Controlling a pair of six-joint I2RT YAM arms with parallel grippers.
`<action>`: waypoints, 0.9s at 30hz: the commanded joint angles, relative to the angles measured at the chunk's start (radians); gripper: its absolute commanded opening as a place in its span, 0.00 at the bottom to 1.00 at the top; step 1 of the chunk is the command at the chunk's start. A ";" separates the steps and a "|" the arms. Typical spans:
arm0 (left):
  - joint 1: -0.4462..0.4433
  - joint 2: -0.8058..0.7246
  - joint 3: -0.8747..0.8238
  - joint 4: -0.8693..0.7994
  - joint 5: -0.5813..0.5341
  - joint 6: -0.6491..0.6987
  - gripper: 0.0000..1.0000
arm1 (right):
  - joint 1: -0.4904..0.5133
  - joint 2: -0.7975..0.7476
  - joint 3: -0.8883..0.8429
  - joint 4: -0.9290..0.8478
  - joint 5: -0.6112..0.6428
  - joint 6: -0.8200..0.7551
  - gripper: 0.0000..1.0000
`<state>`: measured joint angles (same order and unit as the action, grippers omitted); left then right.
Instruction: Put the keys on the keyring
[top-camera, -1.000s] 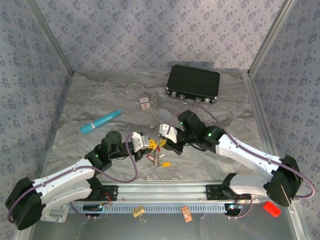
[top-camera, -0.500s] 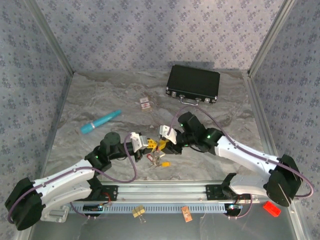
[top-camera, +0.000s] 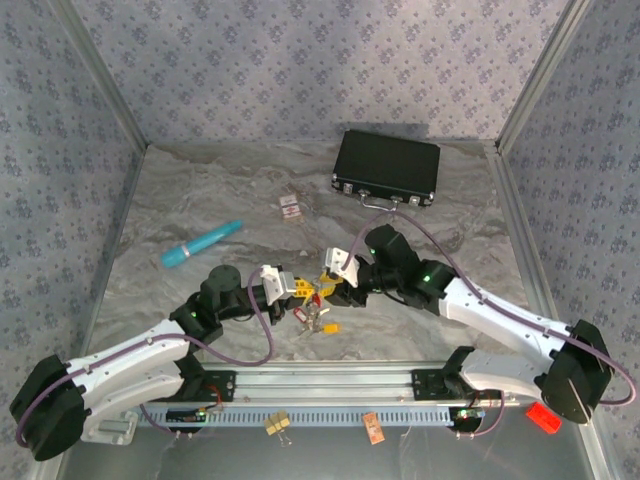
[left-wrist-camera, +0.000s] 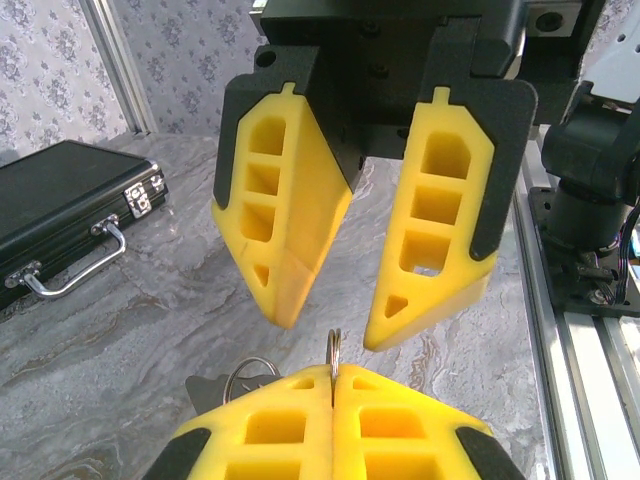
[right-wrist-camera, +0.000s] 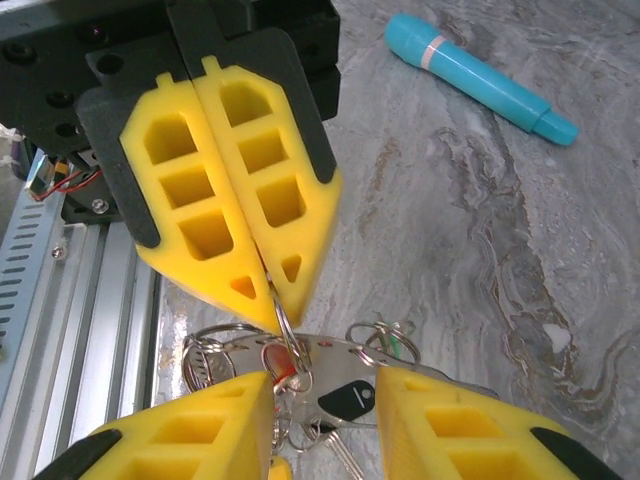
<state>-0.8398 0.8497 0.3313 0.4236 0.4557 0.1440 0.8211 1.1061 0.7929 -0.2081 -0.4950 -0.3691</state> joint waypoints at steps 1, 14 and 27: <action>-0.005 -0.011 0.005 0.080 0.020 -0.014 0.00 | -0.014 -0.041 -0.025 0.015 0.024 0.005 0.34; -0.005 0.001 0.007 0.095 0.034 -0.020 0.00 | 0.001 0.001 -0.002 0.063 -0.084 0.031 0.30; -0.005 0.002 0.008 0.095 0.040 -0.020 0.00 | 0.004 0.027 0.001 0.104 -0.105 0.057 0.02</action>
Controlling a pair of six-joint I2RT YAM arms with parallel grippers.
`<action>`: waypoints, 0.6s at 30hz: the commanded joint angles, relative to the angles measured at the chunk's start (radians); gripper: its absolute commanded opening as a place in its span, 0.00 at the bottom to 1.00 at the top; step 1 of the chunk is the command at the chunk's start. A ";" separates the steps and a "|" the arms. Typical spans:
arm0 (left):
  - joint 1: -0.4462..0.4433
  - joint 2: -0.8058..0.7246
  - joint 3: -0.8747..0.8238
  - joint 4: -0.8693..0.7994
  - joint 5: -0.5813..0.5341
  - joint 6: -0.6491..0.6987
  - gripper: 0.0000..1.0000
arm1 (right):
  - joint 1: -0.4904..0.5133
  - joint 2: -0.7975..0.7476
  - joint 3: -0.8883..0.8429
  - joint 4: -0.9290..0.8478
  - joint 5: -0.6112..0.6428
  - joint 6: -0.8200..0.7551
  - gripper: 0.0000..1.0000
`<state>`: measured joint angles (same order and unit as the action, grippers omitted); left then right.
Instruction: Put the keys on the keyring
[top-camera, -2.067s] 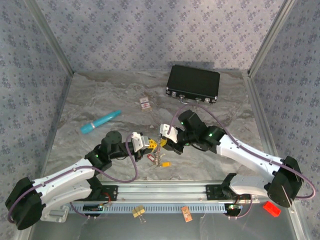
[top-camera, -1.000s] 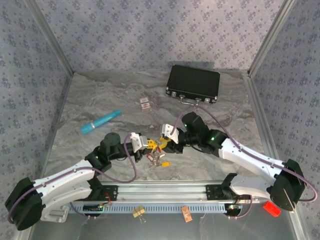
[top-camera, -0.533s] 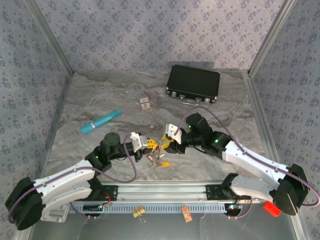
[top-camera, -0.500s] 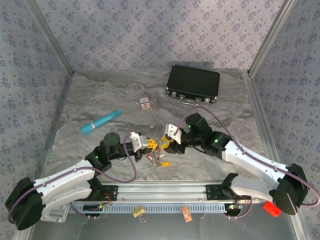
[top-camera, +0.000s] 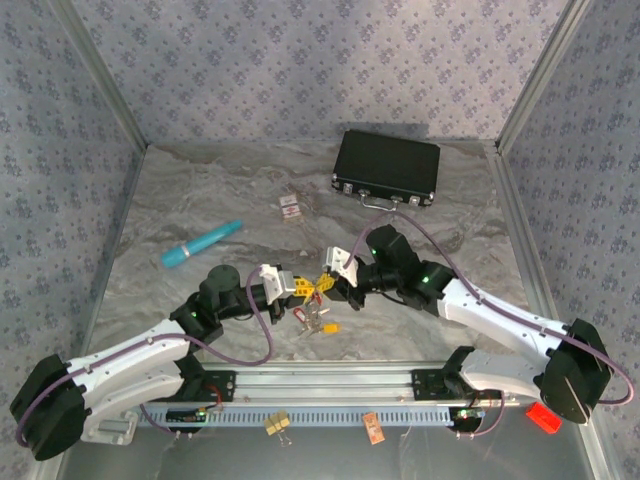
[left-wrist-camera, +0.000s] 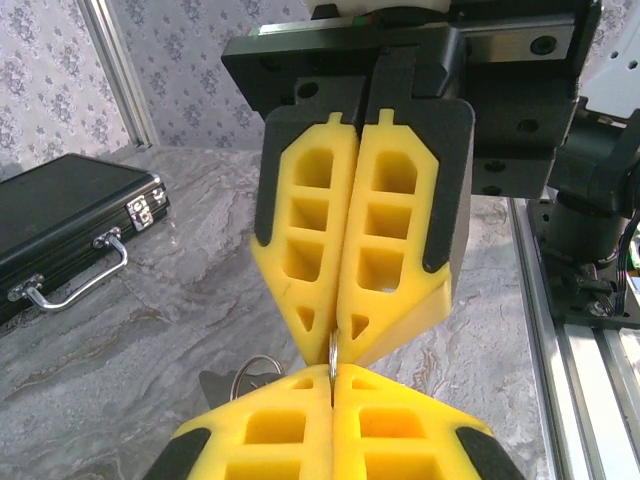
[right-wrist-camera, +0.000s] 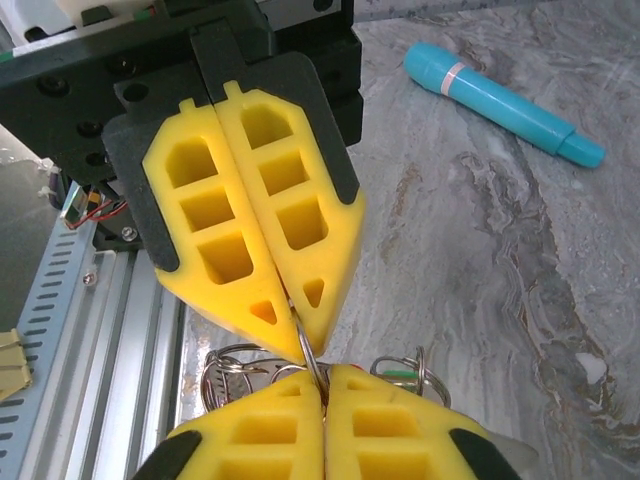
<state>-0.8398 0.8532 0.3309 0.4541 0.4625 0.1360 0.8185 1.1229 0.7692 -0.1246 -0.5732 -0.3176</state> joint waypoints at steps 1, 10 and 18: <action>-0.004 -0.003 0.010 0.062 0.030 -0.013 0.00 | 0.007 0.010 0.027 0.016 -0.030 0.002 0.00; -0.004 -0.037 0.069 -0.161 -0.043 0.066 0.33 | 0.034 0.032 0.163 -0.281 0.105 -0.143 0.00; -0.005 -0.033 0.110 -0.231 -0.028 0.099 0.25 | 0.098 0.109 0.299 -0.472 0.252 -0.256 0.00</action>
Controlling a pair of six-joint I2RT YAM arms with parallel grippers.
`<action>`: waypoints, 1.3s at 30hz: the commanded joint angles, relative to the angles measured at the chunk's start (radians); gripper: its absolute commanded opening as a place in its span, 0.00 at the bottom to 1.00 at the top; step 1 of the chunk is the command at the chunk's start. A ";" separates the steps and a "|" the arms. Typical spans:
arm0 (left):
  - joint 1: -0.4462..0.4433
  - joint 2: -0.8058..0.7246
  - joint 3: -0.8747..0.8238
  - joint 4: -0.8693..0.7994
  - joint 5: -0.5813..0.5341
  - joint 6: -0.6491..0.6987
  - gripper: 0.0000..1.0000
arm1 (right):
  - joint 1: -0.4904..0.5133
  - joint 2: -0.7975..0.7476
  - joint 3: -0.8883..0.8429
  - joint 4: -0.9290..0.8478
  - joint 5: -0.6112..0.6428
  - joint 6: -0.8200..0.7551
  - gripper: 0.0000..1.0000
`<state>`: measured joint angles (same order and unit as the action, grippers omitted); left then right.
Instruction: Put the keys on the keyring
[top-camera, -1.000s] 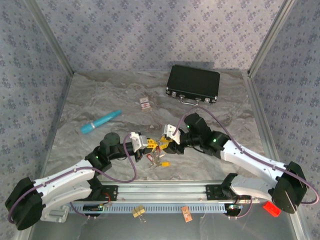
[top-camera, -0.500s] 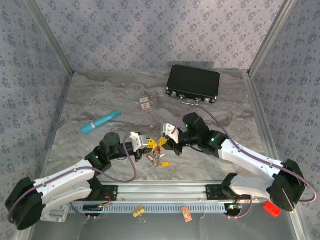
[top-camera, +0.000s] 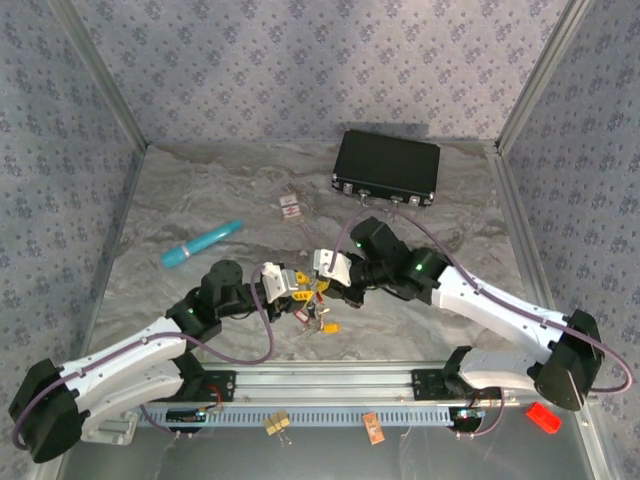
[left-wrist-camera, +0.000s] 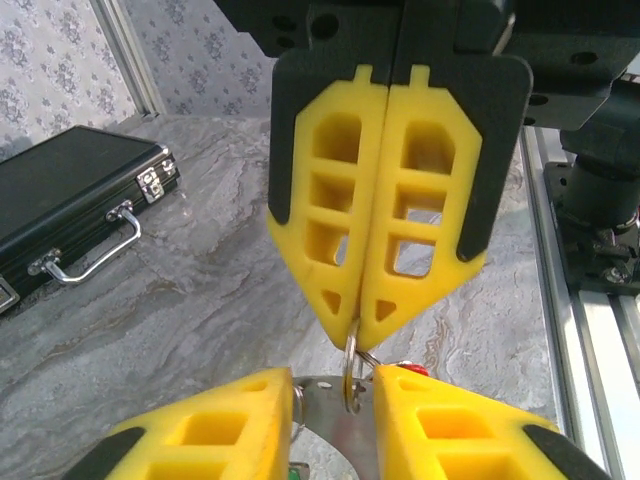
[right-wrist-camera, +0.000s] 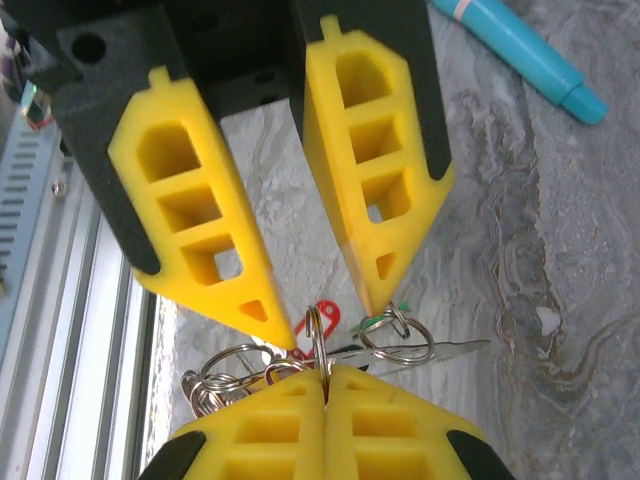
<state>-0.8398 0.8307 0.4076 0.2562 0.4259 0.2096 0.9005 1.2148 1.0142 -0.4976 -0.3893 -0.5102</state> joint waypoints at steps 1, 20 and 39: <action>-0.004 -0.008 0.035 -0.032 0.012 0.026 0.23 | 0.024 0.025 0.065 -0.098 0.080 -0.071 0.00; -0.005 0.010 0.039 -0.023 0.050 0.025 0.09 | 0.057 0.035 0.079 -0.031 0.018 -0.027 0.00; -0.004 0.000 -0.053 0.181 0.043 -0.059 0.00 | -0.038 -0.063 -0.144 0.187 -0.088 0.154 0.26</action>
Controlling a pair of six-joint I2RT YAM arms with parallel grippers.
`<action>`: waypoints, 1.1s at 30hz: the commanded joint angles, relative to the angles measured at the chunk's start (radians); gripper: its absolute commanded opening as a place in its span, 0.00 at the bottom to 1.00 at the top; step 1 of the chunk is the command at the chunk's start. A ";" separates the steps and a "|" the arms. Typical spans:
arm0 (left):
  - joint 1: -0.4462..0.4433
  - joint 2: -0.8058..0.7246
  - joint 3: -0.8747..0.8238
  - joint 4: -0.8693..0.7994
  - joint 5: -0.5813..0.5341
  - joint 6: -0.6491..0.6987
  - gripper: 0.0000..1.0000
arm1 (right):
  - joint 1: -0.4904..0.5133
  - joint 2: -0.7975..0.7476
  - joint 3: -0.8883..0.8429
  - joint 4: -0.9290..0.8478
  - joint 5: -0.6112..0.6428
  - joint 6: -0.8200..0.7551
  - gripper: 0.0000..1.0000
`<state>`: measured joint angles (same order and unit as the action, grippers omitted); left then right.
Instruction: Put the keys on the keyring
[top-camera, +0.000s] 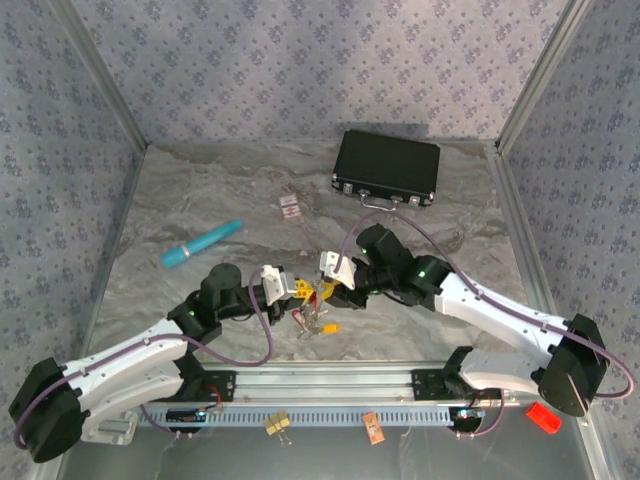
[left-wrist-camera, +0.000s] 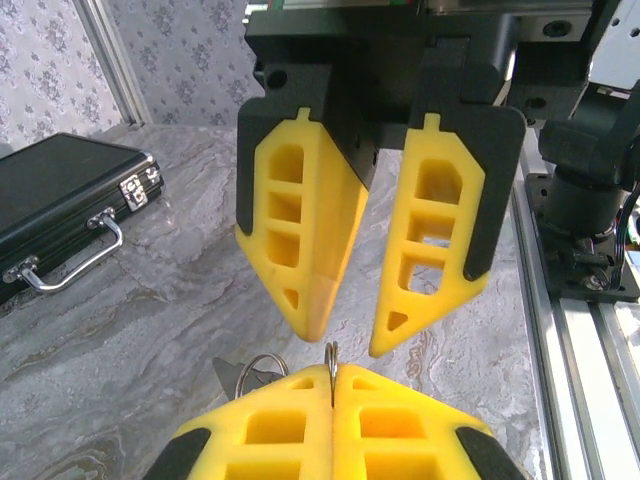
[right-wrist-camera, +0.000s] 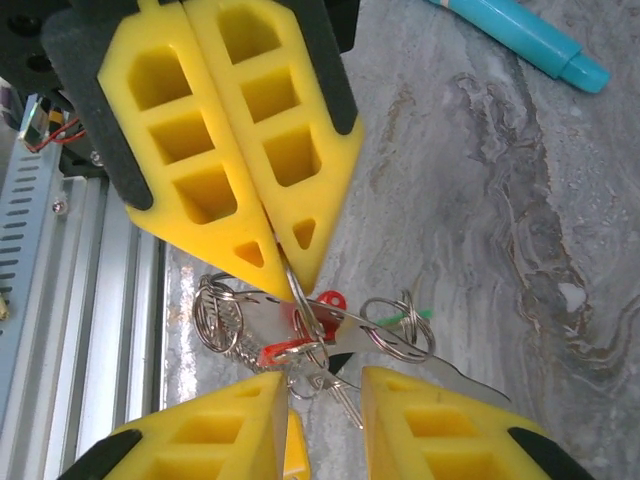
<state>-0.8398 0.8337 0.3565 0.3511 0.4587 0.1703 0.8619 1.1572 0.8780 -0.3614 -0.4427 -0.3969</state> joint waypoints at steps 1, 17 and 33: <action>-0.004 -0.002 -0.001 0.088 0.011 -0.021 0.00 | -0.001 -0.003 -0.008 0.055 -0.033 0.042 0.25; -0.004 -0.005 -0.006 0.116 0.009 -0.028 0.00 | -0.001 0.033 -0.022 0.081 -0.076 0.054 0.10; -0.004 -0.005 -0.014 0.153 -0.003 -0.048 0.00 | -0.003 0.015 -0.104 0.199 -0.064 0.101 0.18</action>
<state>-0.8398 0.8341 0.3363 0.4213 0.4553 0.1364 0.8597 1.1950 0.7940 -0.1799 -0.5056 -0.3122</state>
